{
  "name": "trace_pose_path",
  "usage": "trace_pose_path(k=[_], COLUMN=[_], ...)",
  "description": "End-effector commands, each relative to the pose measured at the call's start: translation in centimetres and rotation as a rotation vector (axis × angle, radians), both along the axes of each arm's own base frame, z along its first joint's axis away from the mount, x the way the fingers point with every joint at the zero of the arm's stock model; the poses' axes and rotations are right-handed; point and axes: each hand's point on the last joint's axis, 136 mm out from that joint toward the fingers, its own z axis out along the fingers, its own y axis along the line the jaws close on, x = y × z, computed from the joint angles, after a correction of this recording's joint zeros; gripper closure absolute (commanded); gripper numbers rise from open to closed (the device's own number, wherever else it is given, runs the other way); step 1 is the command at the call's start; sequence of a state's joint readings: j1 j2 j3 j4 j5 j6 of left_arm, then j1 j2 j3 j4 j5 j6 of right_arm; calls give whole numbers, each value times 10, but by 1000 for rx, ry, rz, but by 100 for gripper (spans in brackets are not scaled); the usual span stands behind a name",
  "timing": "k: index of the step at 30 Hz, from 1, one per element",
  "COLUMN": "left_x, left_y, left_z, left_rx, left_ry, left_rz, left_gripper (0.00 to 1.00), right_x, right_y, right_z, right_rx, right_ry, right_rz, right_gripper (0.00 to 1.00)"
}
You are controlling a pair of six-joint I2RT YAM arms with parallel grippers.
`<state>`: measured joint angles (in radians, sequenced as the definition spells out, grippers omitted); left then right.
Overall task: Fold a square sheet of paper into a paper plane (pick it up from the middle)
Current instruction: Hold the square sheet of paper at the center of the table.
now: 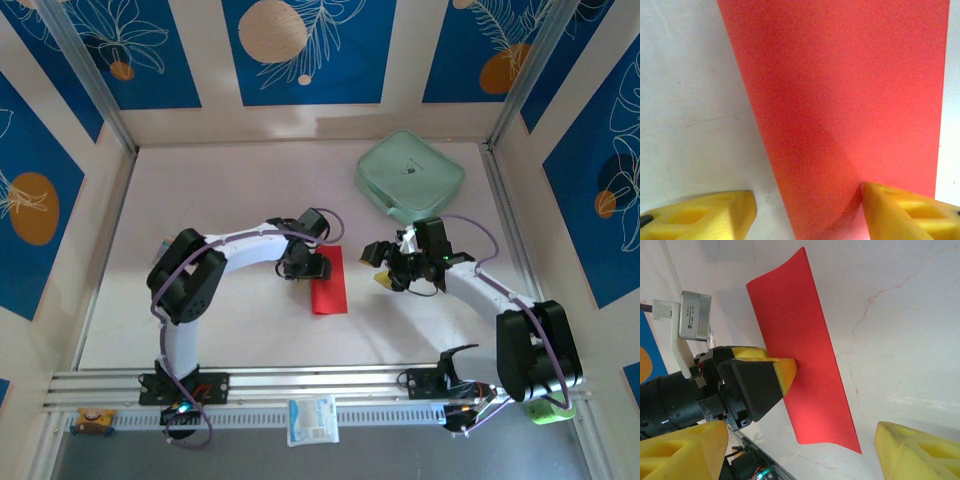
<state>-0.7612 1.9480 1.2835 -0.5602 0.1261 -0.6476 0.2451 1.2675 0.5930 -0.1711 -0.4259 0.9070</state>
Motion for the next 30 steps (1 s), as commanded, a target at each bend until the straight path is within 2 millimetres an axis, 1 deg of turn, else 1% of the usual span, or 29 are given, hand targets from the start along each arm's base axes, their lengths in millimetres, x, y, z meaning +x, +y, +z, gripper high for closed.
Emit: trace_pose_path(k=[1,9,10,13,15,18,19,20,23,25,30], left_x=[4,4,3,3,2,2,2,2,2,2,1], left_y=[-11,-9,-9,-10,-10,-10,-9,-9,-10,-10,-9], left_z=[-39,-40,-40,-40,-41,-42,-42,-42,-42,-42,-44], left_rx=[-18,-14,-14,-18,-22,-21,-20,-20,-21,-22,-20], left_ry=[13,16,16,18,21,23,22,21,22,22,25], left_rz=[-35,-30,-30,-23,-22,-24,-22,-22,-22,-23,-23], left_gripper=[36,36,36,36,36,36,36,36,37,37,37], right_x=[-5,-5,-6,-5,-5,-5,-5,-5,-4,-2,4], right_y=[3,6,7,11,14,19,21,23,30,36,51], right_z=[-7,-9,-9,-9,-10,-14,-15,-16,-20,-22,-32], right_rx=[3,8,9,27,35,42,42,43,45,41,7], right_ry=[31,33,30,23,25,30,30,28,35,38,44], right_rz=[12,21,25,41,51,71,79,90,115,130,159], right_gripper=[23,26,29,43,55,65,70,75,95,100,100])
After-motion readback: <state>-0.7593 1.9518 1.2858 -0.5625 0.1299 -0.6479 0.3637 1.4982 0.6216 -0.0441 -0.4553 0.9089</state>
